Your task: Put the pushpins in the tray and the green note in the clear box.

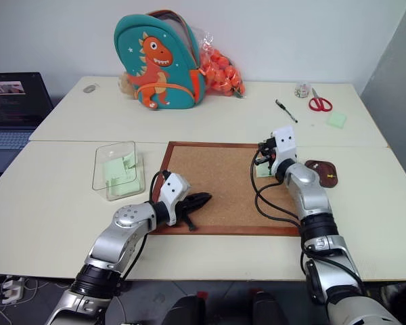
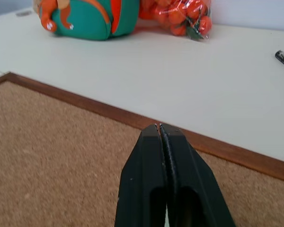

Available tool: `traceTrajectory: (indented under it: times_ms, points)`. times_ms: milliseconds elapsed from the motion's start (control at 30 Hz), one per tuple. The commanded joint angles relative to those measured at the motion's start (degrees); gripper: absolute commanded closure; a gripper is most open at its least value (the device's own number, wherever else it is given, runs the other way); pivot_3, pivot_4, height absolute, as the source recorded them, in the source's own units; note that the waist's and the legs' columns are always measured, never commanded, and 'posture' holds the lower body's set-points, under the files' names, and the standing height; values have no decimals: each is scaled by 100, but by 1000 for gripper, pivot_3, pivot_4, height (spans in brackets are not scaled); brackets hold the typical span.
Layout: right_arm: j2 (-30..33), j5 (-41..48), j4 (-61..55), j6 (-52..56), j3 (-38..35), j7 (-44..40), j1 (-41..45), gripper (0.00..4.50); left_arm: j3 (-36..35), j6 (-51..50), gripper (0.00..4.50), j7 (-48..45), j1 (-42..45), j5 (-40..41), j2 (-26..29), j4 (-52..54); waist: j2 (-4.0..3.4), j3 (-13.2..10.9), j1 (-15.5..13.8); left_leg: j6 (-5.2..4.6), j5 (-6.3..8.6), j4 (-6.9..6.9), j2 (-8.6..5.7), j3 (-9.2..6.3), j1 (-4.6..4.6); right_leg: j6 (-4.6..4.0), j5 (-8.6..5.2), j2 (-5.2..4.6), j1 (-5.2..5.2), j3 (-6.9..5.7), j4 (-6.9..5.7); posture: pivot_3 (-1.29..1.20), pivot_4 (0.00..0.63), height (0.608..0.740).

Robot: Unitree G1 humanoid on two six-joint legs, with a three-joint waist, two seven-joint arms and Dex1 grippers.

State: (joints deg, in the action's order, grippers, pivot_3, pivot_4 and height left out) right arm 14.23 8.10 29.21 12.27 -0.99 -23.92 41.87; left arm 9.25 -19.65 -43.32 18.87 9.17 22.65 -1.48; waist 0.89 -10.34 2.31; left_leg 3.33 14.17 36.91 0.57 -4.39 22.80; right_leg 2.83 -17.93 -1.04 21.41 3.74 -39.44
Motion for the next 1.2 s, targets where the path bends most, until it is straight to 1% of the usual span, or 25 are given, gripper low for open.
traceTrajectory:
  times_ms: [33, 133, 267, 467, 767, 900, 933, 1067, 1200]
  points:
    - [97, -126, 11, 82, 5, 52, 188, 3405, 267, -195, 4500, -113, -131, -83, 1, -143, 0, 0, 0, 0, 0, 0, 0, 0, 0, 0, 0, 0, 0, 0, 0, 0, 150, 740]
    - [95, -198, 187, 182, 23, 93, 292, 2767, 270, -182, 4500, -121, -111, -90, -1, -172, 0, 0, 0, 0, 0, 0, 0, 0, -1, 0, 0, 0, 0, 0, 0, 0, 150, 740]
    - [56, -244, 490, 254, -26, 148, 432, 2047, 271, -176, 4500, -119, -100, -97, -3, -183, 0, 0, 0, 0, 0, 1, 0, -1, 0, 0, 0, 0, -1, 0, 0, 0, 150, 740]
    - [62, -319, 885, 100, -85, 380, 587, 2047, 265, -186, 4500, -116, -136, -91, 9, -138, 0, 0, -1, 0, 0, 1, -1, -1, 0, 0, 0, -1, -1, 0, 0, 0, 150, 740]
    - [64, -228, 1359, -58, -176, 369, 764, 2047, 273, -163, 4500, -128, -117, -110, 22, -157, -1, 0, 0, 0, 0, 0, -1, 0, 0, 0, 0, -1, -1, 0, 0, 0, 150, 740]
    - [68, -213, 1439, -88, -186, 355, 788, 2632, 277, -158, 4500, -133, -121, -116, 30, -149, -1, 0, -2, 0, 0, 0, 0, -1, 0, 0, 0, -1, -1, 0, 0, 0, 150, 740]
    - [64, -207, 1446, -87, -183, 351, 786, 2878, 277, -158, 4500, -136, -124, -117, 36, -143, -1, 0, -2, 0, 0, 0, 0, -1, 0, 0, 0, -1, -1, 0, 0, 0, 150, 740]
    - [41, -218, 1461, -41, -151, 326, 761, 3566, 275, -157, 4500, -139, -132, -120, 47, -139, -1, 0, -3, 0, 0, 1, 0, -1, 0, 0, 0, -2, -1, 0, 0, 0, 150, 740]
    - [28, -229, 1447, -19, -144, 317, 734, 4356, 283, -159, 4500, -140, -149, -123, 55, -123, -1, 0, -4, 0, 0, 1, 0, -2, 0, 0, 0, -2, -2, -1, 0, 0, 150, 740]
